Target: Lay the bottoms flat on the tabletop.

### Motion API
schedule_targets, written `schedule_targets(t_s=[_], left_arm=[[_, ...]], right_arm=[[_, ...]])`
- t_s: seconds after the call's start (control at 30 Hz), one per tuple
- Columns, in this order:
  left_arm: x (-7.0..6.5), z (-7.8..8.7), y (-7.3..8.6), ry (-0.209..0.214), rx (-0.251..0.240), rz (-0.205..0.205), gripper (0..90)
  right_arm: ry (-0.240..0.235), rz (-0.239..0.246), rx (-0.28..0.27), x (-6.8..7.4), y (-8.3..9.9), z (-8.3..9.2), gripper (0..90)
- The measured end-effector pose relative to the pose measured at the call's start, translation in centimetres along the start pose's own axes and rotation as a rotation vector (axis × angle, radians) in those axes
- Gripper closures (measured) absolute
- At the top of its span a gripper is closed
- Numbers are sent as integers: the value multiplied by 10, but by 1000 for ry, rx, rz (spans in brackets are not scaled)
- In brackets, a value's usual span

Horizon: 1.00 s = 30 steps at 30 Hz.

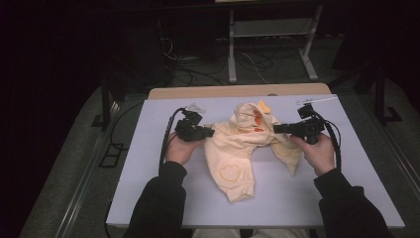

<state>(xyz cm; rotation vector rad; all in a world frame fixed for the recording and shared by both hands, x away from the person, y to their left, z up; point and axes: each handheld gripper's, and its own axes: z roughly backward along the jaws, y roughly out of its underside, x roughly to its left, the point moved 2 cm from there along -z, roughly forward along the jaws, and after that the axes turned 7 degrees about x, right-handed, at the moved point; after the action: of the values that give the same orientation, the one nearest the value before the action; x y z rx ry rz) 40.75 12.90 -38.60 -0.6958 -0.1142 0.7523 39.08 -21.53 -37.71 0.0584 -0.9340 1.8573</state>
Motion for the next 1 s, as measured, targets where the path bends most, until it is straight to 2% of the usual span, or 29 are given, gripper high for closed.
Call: schedule_targets(t_s=[0.07, 0.13, 0.33, 0.57, 0.73, 1.0], left_arm=[[-1, 4, 6, 2, -10, 0, 840], [-3, 3, 14, 17, -25, 8, 840], [-8, -10, 37, 69, -33, 46, 840], [-17, -19, 54, 125, -14, 70, 839], [-22, -23, 58, 133, 24, 53, 839], [-22, -23, 68, 148, 20, 67, 832]], right_arm=[[25, -2, 32, 3, -1, 0, 815], [48, -5, 39, 1, -1, 2, 815], [71, 1, 77, -11, 13, 2, 815], [51, -31, 112, -23, 39, -4, 815], [27, -39, 133, -25, 53, -5, 813], [-1, -40, 138, -22, 64, -4, 810]])
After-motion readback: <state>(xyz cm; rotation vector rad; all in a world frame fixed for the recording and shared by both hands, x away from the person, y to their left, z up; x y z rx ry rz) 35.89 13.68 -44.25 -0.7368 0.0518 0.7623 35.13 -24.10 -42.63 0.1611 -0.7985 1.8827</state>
